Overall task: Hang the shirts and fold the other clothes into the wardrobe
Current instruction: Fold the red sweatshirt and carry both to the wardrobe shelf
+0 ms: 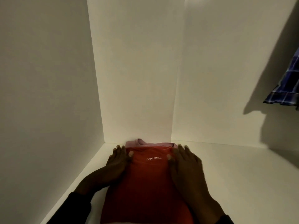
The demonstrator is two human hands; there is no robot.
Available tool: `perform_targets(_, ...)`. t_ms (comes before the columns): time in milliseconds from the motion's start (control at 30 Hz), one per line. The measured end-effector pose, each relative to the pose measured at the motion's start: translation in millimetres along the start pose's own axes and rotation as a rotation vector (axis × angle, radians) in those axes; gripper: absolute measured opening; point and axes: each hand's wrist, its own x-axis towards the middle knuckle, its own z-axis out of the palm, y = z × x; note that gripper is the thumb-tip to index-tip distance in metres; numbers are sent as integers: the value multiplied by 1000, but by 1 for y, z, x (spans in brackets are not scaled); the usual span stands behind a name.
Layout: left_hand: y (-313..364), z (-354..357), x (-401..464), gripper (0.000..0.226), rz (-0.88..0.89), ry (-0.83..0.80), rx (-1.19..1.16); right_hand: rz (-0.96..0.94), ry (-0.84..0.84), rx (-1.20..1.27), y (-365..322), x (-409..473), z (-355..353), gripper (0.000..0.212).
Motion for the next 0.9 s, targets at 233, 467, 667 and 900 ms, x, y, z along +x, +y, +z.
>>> perform_targets(233, 48, 27, -31, 105, 55, 85, 56, 9, -255, 94, -14, -26, 7, 138)
perform_targets(467, 80, 46, -70, 69, -90, 383, -113, -31, 72, 158, 2, -53, -20, 97)
perform_targets(667, 125, 111, -120, 79, -56, 898, -128, -253, 338, 274, 33, -94, -47, 33)
perform_targets(900, 161, 181, -182, 53, -132, 922, 73, -281, 333, 412, 72, -163, -55, 36)
